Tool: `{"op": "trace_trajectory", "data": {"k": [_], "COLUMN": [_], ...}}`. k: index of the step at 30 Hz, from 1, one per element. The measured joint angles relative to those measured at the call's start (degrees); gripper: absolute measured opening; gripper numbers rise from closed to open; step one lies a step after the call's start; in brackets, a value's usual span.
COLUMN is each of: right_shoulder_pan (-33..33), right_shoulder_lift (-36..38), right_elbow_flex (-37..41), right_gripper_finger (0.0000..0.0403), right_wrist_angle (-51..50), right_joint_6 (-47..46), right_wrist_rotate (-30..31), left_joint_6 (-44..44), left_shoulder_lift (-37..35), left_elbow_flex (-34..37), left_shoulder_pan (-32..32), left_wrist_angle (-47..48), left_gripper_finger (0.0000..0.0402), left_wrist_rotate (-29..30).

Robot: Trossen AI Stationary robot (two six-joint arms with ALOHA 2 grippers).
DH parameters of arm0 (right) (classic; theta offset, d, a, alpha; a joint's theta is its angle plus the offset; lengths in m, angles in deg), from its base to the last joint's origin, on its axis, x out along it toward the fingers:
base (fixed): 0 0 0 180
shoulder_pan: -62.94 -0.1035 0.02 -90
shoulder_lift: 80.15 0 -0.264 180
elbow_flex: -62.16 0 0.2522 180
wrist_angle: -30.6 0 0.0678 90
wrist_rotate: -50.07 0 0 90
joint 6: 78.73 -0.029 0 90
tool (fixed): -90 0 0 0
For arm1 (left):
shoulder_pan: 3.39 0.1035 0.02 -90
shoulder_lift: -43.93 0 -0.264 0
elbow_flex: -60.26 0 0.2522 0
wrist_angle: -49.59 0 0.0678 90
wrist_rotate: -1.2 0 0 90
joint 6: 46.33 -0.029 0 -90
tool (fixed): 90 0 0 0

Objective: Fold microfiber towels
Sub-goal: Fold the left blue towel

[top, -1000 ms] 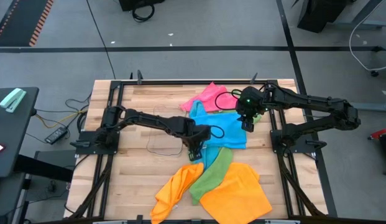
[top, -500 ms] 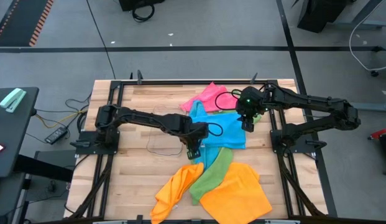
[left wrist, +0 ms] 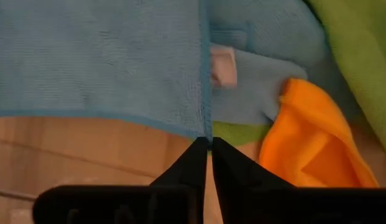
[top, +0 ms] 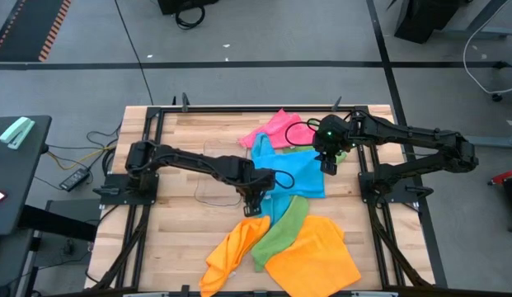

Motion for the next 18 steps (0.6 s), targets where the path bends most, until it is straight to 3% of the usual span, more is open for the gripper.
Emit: {"op": "trace_trajectory", "data": {"k": [11,18], "right_shoulder_pan": [0.0,-0.74], "right_shoulder_lift": [0.0,0.01], "right_elbow_flex": [-0.02,0.16], "right_gripper_finger": [0.0164,0.0164], "right_wrist_angle": [0.0,-2.36], "right_joint_6": [-0.4,-4.0], "right_wrist_rotate": [0.0,-3.67], "left_joint_6": [0.05,4.23], "left_shoulder_lift": [1.07,1.07], "left_elbow_flex": [0.13,0.13], "left_shoulder_pan": [-1.18,-1.17], "left_wrist_angle": [-1.83,-2.83], "left_gripper_finger": [0.0007,0.006], "left_wrist_rotate": [2.11,2.86]}}
